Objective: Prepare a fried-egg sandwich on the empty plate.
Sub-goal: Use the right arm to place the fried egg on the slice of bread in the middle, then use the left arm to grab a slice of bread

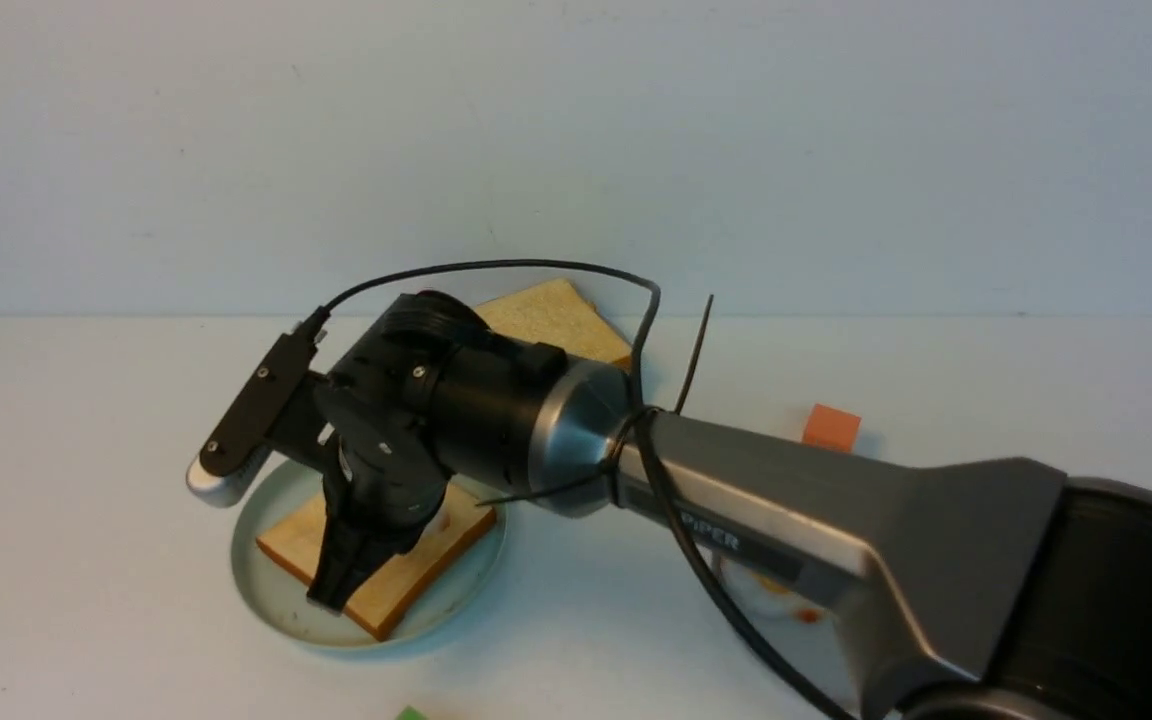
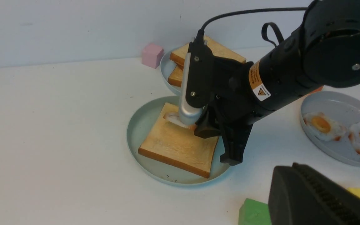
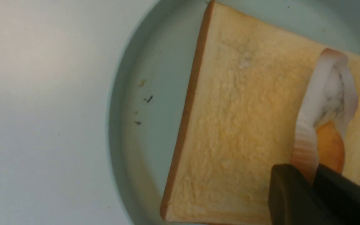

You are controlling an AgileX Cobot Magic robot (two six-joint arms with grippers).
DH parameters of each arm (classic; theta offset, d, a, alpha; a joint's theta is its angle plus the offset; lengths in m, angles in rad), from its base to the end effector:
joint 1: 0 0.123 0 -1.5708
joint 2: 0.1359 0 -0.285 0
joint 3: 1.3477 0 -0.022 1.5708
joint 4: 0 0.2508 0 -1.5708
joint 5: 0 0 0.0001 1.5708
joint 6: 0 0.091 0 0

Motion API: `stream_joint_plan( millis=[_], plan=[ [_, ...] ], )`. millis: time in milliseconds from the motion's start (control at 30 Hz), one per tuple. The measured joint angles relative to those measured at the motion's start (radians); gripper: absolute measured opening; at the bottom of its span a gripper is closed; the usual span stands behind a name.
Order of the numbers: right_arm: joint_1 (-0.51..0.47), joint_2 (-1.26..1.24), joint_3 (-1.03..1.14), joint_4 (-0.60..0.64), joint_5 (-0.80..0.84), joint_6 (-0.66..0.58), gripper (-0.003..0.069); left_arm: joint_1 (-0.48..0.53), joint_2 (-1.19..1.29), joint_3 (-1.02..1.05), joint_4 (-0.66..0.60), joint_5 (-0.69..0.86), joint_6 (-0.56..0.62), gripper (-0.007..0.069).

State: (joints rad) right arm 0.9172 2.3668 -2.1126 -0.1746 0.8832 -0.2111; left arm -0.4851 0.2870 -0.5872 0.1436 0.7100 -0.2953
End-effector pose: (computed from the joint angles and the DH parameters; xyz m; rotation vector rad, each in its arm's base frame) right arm 0.3290 0.4094 0.1950 -1.4709 2.1423 0.0383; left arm 0.0482 -0.0158 0.3267 0.2197 1.8911 -0.3697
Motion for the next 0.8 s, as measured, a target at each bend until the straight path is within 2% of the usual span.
stream_joint_plan(
  millis=[100, 267, 367, 433, 533, 567, 667, 733, 800],
  plan=[
    [0.0, 0.0, -0.001, -0.004, 0.0, 0.0, 0.008, 0.0, 0.0, 0.0, 0.0, -0.001, 0.0, -0.0013],
    [0.0, 0.0, -0.002, 0.017, 0.004, 0.0, 0.0191, 0.0, 0.0, 0.0, -0.01, -0.001, 0.0, -0.0013],
    [0.0, 0.0, -0.005, 0.06, 0.021, 0.0, 0.0382, 0.0, 0.0, 0.0, -0.018, -0.001, 0.0, -0.0013],
    [0.0, -0.003, -0.01, 0.089, 0.047, 0.0, 0.0477, 0.0, 0.0, 0.0, -0.021, -0.001, 0.0, -0.0013],
    [0.0, -0.025, -0.037, 0.127, 0.129, 0.0, 0.0589, 0.0, 0.0, 0.0, -0.044, 0.013, 0.0, -0.0013],
    [0.0, -0.042, -0.048, 0.132, 0.166, 0.002, 0.0605, 0.0, 0.001, 0.0, -0.052, 0.018, 0.0, -0.0013],
    [0.0, -0.1, -0.063, 0.134, 0.259, 0.013, 0.0597, 0.0, 0.021, 0.0, -0.069, 0.032, 0.0, -0.0013],
    [-0.001, -0.179, -0.068, 0.123, 0.329, 0.02, 0.0543, 0.0, 0.071, -0.001, -0.079, 0.036, 0.001, -0.0013],
    [-0.008, -0.249, -0.069, 0.105, 0.349, 0.031, 0.0454, 0.0, 0.142, -0.01, -0.094, 0.038, 0.021, -0.0013]
  ],
)
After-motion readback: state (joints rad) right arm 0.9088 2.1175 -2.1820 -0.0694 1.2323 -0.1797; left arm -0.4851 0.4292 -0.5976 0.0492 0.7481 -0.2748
